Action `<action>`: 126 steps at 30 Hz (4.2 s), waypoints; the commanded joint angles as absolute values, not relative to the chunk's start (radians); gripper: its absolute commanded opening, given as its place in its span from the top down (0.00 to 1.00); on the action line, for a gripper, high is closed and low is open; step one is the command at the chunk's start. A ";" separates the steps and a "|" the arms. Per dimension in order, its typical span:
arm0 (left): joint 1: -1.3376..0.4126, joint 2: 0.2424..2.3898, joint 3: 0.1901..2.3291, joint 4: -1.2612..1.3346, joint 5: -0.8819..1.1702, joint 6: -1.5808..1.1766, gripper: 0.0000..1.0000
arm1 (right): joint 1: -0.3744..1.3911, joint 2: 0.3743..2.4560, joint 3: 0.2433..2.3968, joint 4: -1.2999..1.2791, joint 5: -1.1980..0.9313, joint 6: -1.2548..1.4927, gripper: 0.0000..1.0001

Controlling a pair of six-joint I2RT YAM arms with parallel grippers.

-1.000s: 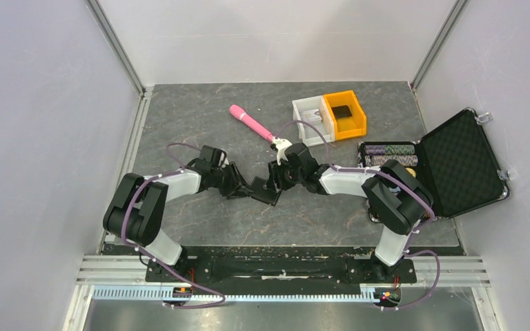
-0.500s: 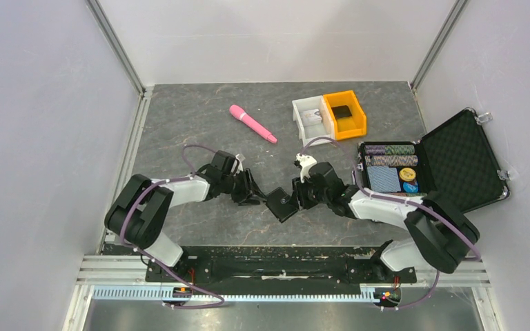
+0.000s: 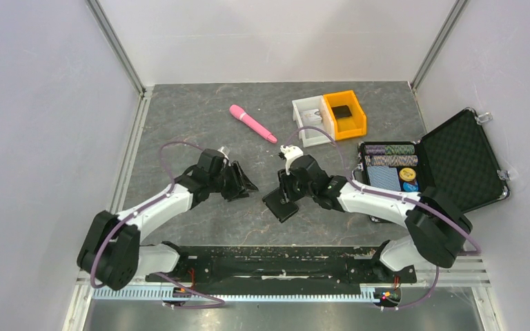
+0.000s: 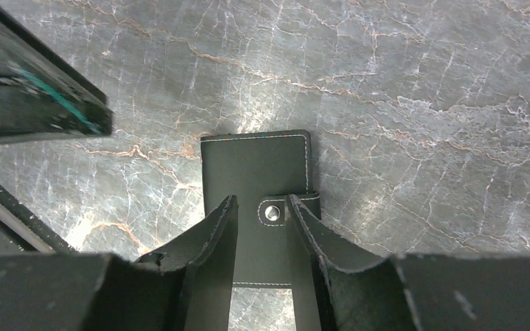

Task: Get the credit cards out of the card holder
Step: Move the card holder to the corner of the board, then open the card holder at the corner of the board.

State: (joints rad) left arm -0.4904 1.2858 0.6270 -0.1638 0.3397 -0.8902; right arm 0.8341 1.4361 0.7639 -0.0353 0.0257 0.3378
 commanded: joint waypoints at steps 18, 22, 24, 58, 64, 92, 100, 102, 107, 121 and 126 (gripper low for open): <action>-0.490 1.123 0.557 -0.221 0.286 -0.911 0.47 | 0.931 1.633 0.837 -0.116 0.200 0.344 0.67; -0.489 1.131 0.552 -0.211 0.293 -0.911 0.47 | 0.939 1.626 0.826 -0.124 0.224 0.358 0.75; -0.491 1.139 0.550 -0.204 0.302 -0.911 0.47 | 0.939 1.619 0.821 -0.129 0.238 0.367 0.81; -0.687 1.476 0.569 0.109 0.429 -0.960 0.58 | 0.922 1.401 0.624 0.100 0.054 0.615 1.00; -0.689 1.525 0.554 0.080 0.380 -0.940 0.59 | 0.897 1.366 0.596 0.108 0.034 0.605 1.00; -0.689 1.516 0.647 -0.120 0.311 -0.867 0.52 | 0.769 1.196 0.548 -0.048 0.074 0.485 1.00; -0.689 1.368 0.740 -0.273 0.255 -0.851 0.31 | 0.770 1.068 0.516 0.067 -0.105 0.585 1.00; -0.689 1.332 0.745 -0.279 0.257 -0.854 0.26 | 0.770 1.047 0.506 0.084 -0.118 0.608 1.00; -0.690 1.268 0.740 -0.255 0.275 -0.849 0.18 | 0.770 1.017 0.480 0.149 -0.162 0.670 1.00; -0.690 1.243 0.667 -0.221 0.278 -0.873 0.19 | 0.770 0.982 0.468 0.205 -0.181 0.743 1.00; -0.691 1.243 0.648 -0.232 0.261 -0.867 0.21 | 0.766 0.997 0.451 0.127 -0.085 0.699 1.00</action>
State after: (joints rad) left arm -0.6907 1.2697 0.6624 -0.2493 0.2871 -0.8936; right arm 0.7738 0.9997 0.4667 0.1566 -0.1638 0.7265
